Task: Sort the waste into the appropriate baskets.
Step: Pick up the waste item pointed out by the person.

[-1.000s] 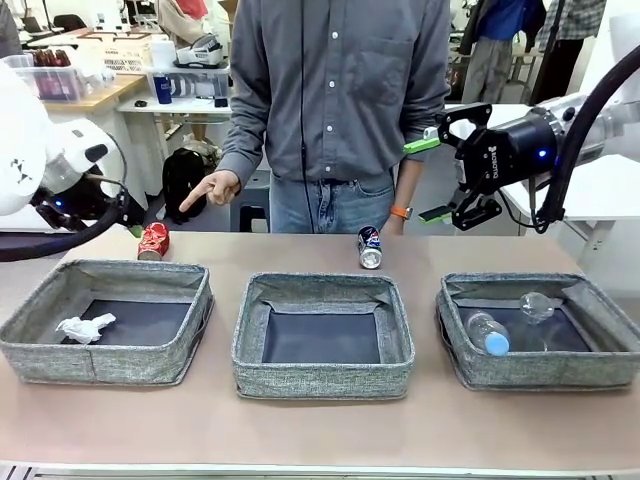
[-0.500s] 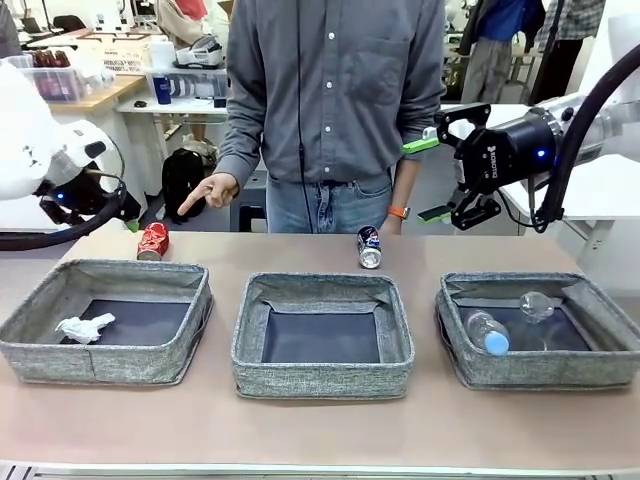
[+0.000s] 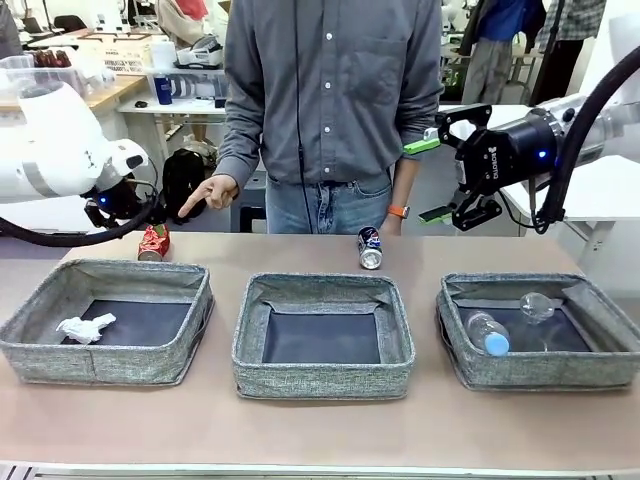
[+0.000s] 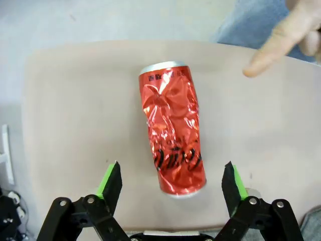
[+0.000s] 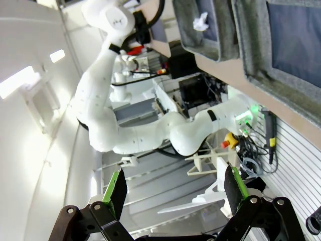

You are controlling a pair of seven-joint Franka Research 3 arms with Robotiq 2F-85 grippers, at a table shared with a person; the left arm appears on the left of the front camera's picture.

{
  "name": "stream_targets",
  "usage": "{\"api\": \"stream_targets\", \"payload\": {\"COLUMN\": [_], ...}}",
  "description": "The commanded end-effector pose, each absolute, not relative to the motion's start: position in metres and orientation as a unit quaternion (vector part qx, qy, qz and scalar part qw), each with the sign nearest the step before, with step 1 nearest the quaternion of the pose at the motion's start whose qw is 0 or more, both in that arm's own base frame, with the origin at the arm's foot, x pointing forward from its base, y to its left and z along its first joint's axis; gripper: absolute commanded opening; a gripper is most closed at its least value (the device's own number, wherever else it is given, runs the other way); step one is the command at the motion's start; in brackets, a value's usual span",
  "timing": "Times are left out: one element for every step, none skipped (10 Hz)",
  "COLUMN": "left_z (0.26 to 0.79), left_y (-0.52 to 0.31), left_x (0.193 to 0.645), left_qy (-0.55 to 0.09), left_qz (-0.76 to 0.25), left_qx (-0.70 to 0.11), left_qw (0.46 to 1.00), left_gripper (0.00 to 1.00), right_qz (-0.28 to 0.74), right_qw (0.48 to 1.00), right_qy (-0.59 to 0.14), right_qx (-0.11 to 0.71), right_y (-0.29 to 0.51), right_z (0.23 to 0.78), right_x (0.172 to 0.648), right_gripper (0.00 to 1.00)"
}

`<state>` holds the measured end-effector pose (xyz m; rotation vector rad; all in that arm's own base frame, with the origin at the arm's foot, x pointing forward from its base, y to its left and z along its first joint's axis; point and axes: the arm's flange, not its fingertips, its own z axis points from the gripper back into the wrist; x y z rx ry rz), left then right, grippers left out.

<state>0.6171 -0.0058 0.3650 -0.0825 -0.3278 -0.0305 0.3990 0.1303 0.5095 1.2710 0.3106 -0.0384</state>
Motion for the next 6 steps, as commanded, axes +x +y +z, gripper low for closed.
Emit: {"api": "stream_targets", "payload": {"left_z": [0.352,0.342,0.331,0.32,0.312,0.308], "left_y": [-0.006,-0.008,-0.01,-0.013,-0.014,-0.014], "left_x": [0.631,0.637,0.642,0.647,0.649,0.65], "left_qy": [-0.151,-0.149,-0.153,-0.143,-0.134,-0.131], "left_qz": [-0.024,-0.027,-0.032,-0.034,-0.038,-0.037], "left_qx": [-0.05,-0.048,-0.035,-0.026,-0.026,-0.025], "left_qw": [0.987,0.987,0.987,0.989,0.99,0.99], "left_gripper": [1.0,1.0,1.0,1.0,1.0,1.0], "right_qz": [-0.01,-0.01,-0.01,-0.01,-0.01,-0.01], "right_qw": [0.787,0.787,0.787,0.787,0.787,0.787], "right_qy": [0.141,0.141,0.141,0.141,0.141,0.141], "right_qx": [0.601,0.601,0.601,0.601,0.601,0.601], "right_y": [0.131,0.131,0.131,0.131,0.131,0.131], "right_z": [0.511,0.511,0.511,0.511,0.511,0.511], "right_x": [0.4,0.4,0.4,0.4,0.4,0.4], "right_gripper": [1.0,1.0,1.0,1.0,1.0,1.0]}}
